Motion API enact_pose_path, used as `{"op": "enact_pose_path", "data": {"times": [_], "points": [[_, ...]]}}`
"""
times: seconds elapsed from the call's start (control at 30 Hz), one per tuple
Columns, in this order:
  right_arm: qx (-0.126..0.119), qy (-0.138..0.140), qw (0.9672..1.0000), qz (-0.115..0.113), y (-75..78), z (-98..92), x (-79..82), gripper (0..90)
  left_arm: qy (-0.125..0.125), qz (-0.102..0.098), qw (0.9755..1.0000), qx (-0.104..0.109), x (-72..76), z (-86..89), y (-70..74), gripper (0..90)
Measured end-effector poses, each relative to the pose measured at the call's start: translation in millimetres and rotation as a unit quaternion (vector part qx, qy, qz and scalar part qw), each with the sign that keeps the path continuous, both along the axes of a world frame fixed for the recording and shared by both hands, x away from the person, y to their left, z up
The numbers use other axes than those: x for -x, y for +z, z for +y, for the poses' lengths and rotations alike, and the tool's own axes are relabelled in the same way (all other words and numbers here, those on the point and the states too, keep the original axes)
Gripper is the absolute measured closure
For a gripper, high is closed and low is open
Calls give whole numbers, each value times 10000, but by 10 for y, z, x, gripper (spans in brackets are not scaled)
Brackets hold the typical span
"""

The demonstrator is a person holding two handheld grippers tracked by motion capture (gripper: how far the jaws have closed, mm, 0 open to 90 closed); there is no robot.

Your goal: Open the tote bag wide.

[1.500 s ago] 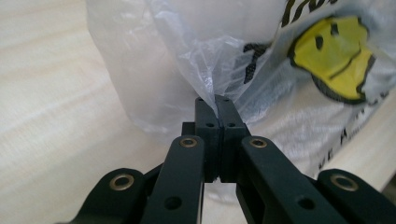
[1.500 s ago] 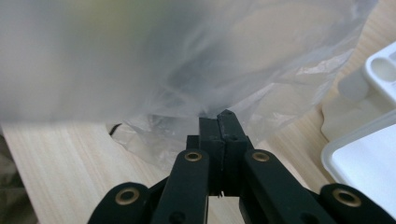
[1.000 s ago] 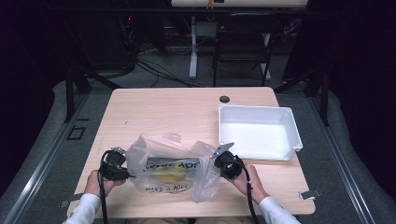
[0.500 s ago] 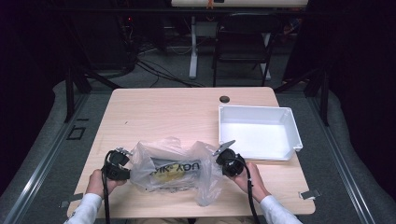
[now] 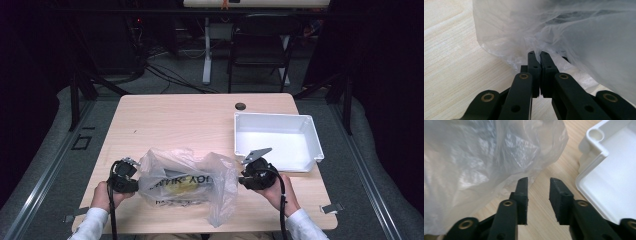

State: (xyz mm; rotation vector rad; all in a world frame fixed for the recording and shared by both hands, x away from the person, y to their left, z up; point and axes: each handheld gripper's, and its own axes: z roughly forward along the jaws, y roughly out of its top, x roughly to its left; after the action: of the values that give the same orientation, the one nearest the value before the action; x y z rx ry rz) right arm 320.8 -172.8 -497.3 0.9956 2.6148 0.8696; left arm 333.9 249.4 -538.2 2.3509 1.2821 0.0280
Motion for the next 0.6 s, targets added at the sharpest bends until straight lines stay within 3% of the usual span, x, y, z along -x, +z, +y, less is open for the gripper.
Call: {"op": "enact_pose_path", "data": {"times": [0.13,0.4,0.47,0.6], "points": [[-190,-33,9998,-70,116,-53,25,533,9,-27,10000,-5,-2,6,3,879],[-634,122,9975,-301,390,-111,127,432,33,-33,10000,33,-8,9,9,872],[-807,217,9960,-320,423,-89,154,402,19,-29,10000,30,-12,10,10,871],[-889,389,9948,-316,426,1,171,350,34,-40,10000,42,-14,11,9,867]]}}
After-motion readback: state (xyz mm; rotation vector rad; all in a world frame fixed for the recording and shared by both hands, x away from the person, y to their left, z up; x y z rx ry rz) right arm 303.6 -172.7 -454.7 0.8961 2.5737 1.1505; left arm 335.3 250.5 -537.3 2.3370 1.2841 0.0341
